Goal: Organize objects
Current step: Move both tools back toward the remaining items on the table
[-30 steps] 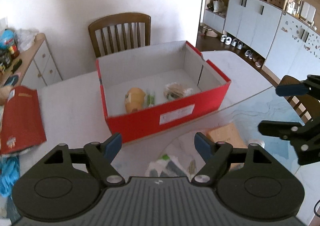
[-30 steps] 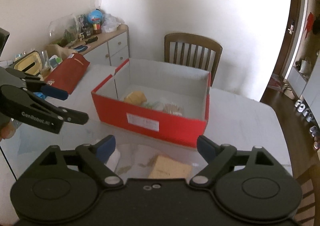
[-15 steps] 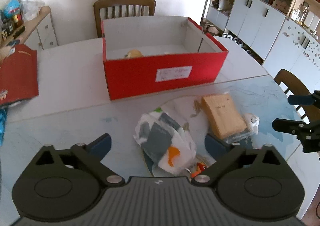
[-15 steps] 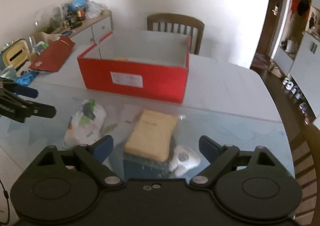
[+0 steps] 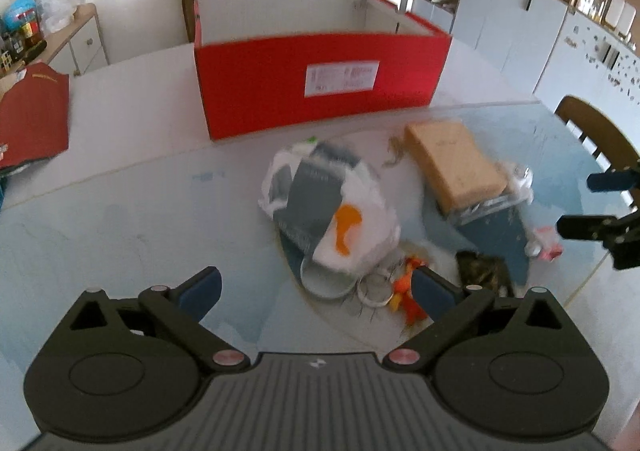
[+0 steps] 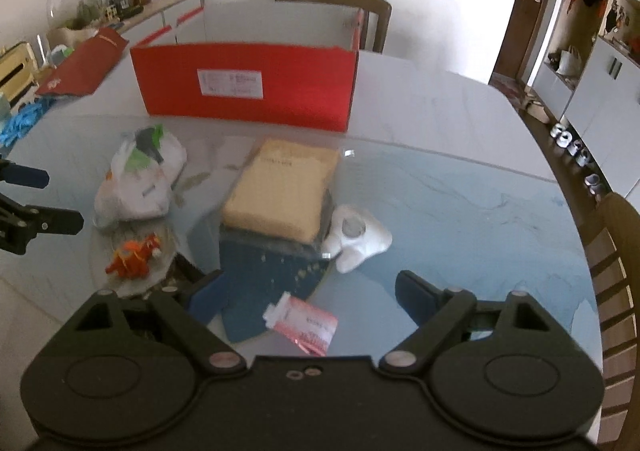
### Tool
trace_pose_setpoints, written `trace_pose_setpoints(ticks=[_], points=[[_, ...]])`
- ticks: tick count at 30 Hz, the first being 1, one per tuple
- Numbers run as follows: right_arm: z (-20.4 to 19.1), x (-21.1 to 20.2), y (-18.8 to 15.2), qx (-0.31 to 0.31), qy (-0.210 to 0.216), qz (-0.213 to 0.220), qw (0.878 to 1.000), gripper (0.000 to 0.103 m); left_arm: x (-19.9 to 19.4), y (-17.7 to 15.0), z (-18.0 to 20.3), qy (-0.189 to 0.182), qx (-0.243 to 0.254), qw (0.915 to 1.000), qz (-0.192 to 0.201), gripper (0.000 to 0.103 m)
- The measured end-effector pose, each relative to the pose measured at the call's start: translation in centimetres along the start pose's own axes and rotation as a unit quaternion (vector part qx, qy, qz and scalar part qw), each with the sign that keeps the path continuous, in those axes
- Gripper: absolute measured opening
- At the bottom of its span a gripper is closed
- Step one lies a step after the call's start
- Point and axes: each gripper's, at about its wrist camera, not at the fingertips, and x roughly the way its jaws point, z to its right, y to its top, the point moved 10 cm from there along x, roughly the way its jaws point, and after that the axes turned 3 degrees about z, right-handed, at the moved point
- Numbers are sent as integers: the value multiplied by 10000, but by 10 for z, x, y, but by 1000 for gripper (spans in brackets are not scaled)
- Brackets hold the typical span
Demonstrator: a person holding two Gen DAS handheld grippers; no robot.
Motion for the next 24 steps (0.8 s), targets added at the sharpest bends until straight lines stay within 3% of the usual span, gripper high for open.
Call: trace_pose_setpoints(ticks=[6, 24], points=[[-2, 11, -19, 6, -36, -226, 9997, 89, 16, -18, -8, 207, 58, 9997, -77, 102], [-4, 32, -39, 287, -78, -519, 9982, 79, 41, -22, -11, 346, 305, 9989, 70, 101]])
